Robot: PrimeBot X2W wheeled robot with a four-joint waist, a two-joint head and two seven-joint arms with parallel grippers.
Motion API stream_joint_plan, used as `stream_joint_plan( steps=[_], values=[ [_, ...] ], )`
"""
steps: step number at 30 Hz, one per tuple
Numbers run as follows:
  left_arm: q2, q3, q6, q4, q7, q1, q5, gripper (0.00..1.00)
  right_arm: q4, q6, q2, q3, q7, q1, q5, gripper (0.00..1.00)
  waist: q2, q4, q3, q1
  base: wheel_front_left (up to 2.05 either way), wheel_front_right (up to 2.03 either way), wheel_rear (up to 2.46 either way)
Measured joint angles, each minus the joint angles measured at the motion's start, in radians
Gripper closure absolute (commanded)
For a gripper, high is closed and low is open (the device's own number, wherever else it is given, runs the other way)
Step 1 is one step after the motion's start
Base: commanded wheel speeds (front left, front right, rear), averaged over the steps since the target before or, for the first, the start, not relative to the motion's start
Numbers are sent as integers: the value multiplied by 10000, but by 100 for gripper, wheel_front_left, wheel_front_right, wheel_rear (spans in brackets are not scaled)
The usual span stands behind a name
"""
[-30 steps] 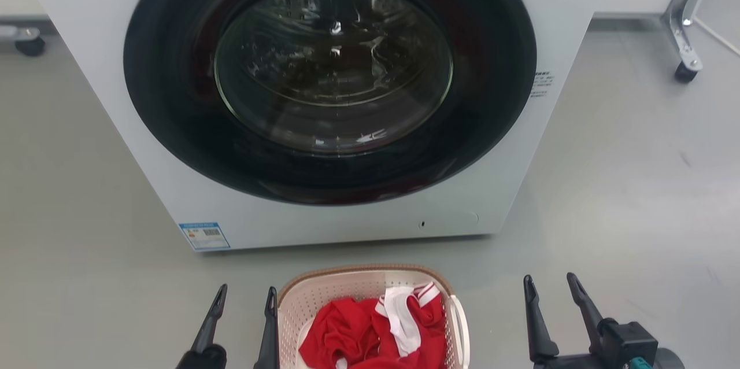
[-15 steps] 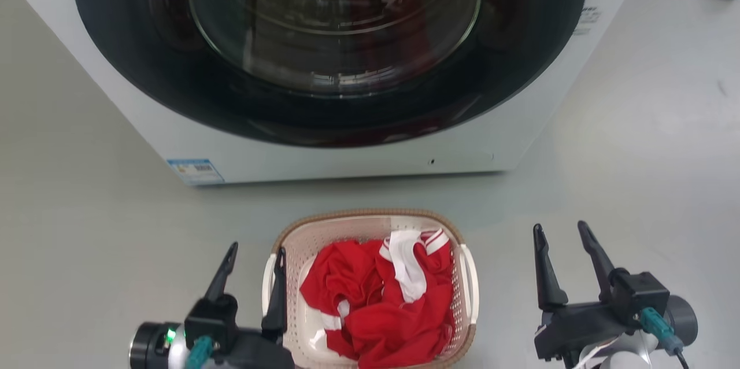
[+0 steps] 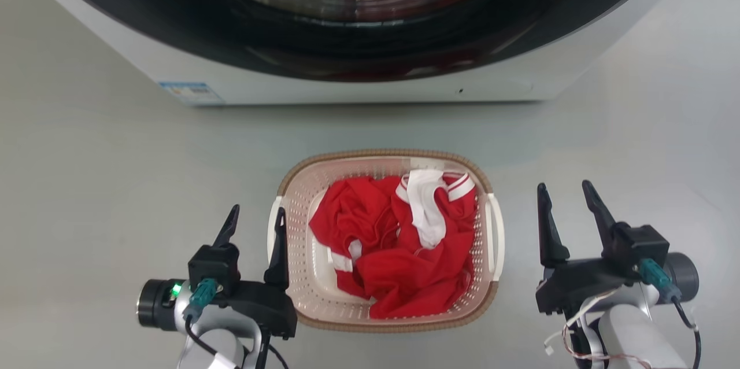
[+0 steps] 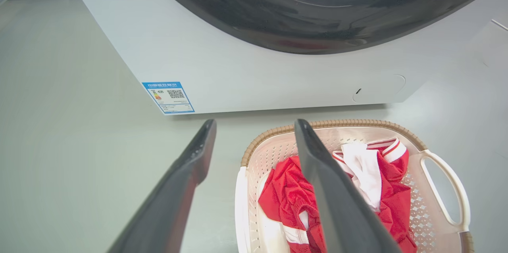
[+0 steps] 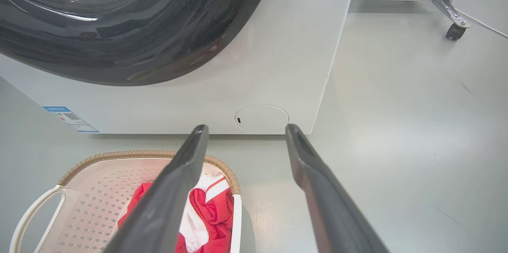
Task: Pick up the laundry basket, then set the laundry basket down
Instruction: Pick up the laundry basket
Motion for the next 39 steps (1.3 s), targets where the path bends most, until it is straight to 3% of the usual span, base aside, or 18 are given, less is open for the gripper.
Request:
stream_joint_plan(
  steps=[8,22,39],
  values=[
    [-50,-545,90,635,0,-1046,-1097,0,685,84,-6,25,0,-1019,-52,0,0,240,1206,-1,0,0,0],
    [-81,-917,159,2080,0,-2438,-1776,0,1703,132,0,8,-2,-2119,-50,0,1,411,3002,-1,0,0,0],
    [-111,-1498,159,3624,2,-3454,-2382,0,2880,276,73,291,-2,-2895,-35,0,0,411,4076,-3,0,0,0]
  ],
)
